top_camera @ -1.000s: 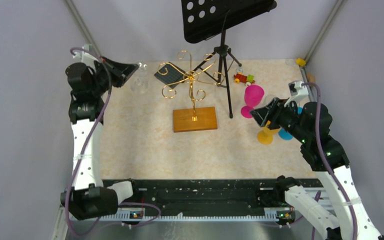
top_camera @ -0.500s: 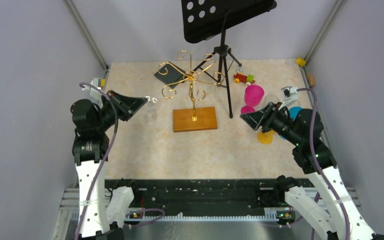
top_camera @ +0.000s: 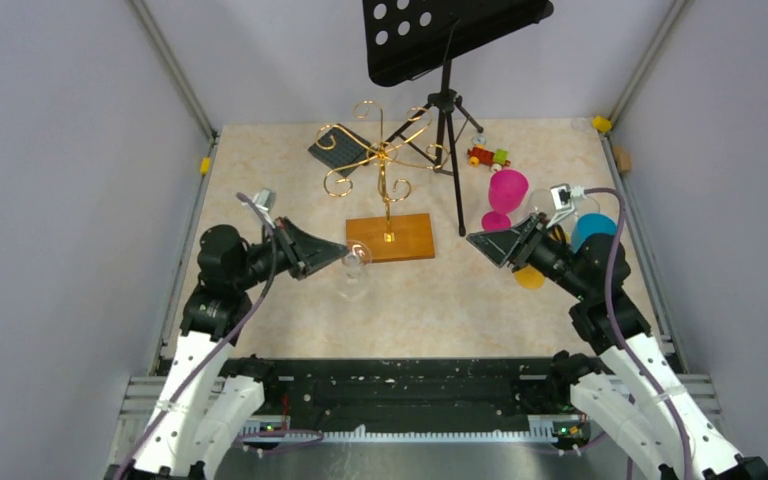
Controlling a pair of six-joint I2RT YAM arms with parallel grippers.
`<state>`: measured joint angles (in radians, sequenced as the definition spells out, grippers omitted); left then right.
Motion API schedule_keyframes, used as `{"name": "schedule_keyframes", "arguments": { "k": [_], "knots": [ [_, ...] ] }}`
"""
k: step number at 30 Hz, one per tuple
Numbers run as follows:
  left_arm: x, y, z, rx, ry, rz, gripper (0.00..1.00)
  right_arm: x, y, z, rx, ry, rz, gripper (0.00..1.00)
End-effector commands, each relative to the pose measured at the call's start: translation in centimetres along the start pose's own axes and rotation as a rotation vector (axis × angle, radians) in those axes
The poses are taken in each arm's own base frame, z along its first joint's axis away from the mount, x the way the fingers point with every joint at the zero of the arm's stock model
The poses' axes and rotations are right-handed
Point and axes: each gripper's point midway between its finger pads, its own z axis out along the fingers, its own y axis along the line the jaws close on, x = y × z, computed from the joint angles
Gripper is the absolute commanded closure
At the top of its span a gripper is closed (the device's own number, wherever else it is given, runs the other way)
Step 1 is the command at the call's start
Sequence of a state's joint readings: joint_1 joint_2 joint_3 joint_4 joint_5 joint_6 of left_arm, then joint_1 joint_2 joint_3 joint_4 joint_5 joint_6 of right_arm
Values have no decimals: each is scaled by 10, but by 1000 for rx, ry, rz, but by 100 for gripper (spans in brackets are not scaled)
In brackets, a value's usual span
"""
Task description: Take the wine glass off the wine glass rack
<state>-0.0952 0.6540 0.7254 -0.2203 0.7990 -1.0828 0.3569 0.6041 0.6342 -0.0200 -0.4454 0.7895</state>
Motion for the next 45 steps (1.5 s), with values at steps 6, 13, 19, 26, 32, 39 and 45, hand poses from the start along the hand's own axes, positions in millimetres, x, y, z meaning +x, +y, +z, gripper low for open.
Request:
{"name": "schedule_keyframes", "arguments": {
  "k": [6,13,19,26,32,39,45],
  "knots": [
    [42,-87,21,344,190,-20,100,4,37,6,-177,-26,-84,51],
    [32,-138,10,544,150,-64,100,5,68,-6,-369,-61,-109,42],
    [23,-162,5,599,131,-103,100,-7,100,-18,-502,-118,-176,40],
    [34,-163,20,559,219,-184,100,-7,133,-6,-602,-59,-397,40],
    [51,-165,36,538,288,-205,100,37,138,20,-632,139,-613,40],
    [58,-174,34,558,315,-202,100,47,132,27,-638,166,-726,41],
    [61,-175,34,557,328,-204,100,58,140,25,-736,192,-747,59]
  ]
}}
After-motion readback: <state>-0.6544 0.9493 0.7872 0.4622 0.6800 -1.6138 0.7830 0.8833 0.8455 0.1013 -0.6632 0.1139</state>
